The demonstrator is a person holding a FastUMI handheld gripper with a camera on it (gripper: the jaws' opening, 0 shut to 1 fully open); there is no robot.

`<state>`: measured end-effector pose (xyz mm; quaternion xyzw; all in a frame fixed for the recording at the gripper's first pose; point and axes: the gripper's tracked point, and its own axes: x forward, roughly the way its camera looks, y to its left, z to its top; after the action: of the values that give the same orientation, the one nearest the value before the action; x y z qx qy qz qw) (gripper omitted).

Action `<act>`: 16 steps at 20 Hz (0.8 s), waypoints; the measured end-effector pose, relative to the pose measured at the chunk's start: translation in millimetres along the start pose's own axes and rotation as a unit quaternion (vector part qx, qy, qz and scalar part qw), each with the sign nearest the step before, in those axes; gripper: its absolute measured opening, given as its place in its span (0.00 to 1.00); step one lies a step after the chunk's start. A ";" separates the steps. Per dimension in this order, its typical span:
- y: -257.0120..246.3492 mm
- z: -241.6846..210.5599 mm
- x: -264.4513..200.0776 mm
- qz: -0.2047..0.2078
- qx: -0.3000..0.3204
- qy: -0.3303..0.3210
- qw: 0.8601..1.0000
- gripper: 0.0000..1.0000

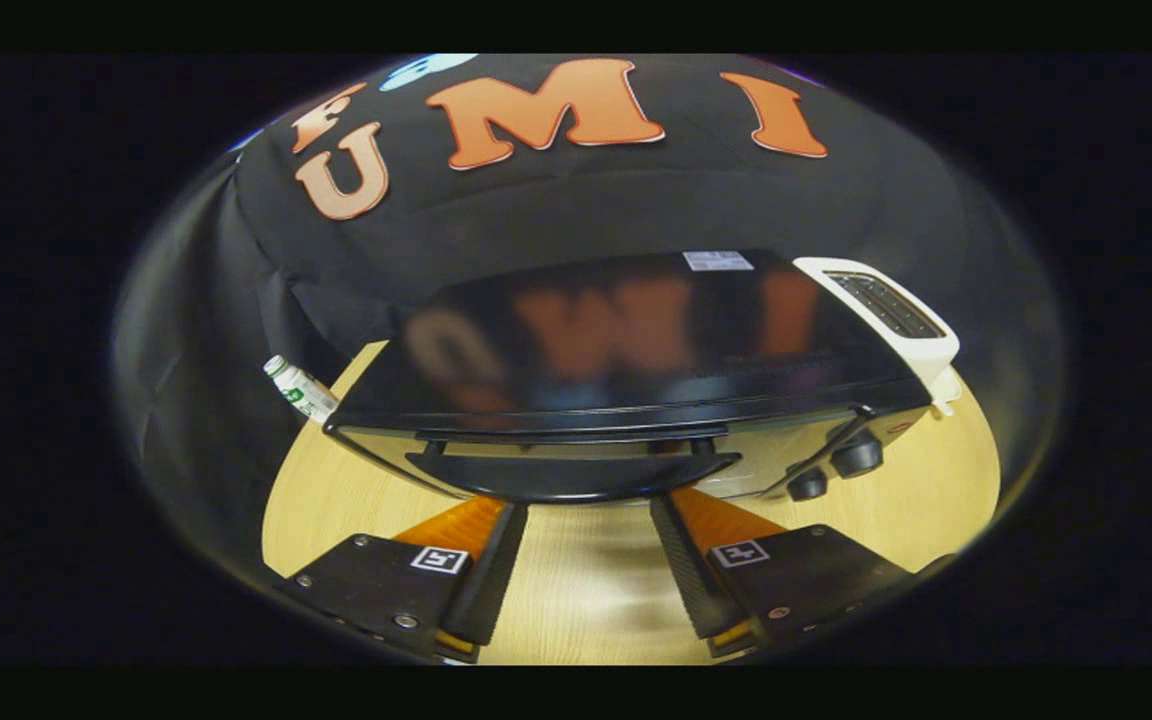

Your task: Open the toaster oven, put the food inside, and close the toaster oven door.

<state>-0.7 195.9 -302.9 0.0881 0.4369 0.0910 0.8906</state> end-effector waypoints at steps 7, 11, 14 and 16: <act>-1.6 40.4 -83.5 0.035 -0.058 -0.113 0.991 0.90; -18.4 82.6 -131.3 0.033 -0.048 -0.196 0.979 0.97; -34.3 112.8 -168.2 0.037 -0.039 -0.257 0.965 0.97; -52.4 127.4 -190.2 0.017 -0.050 -0.281 0.958 0.97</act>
<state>-9.5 89.9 -93.5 0.0731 0.1619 0.0995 0.9791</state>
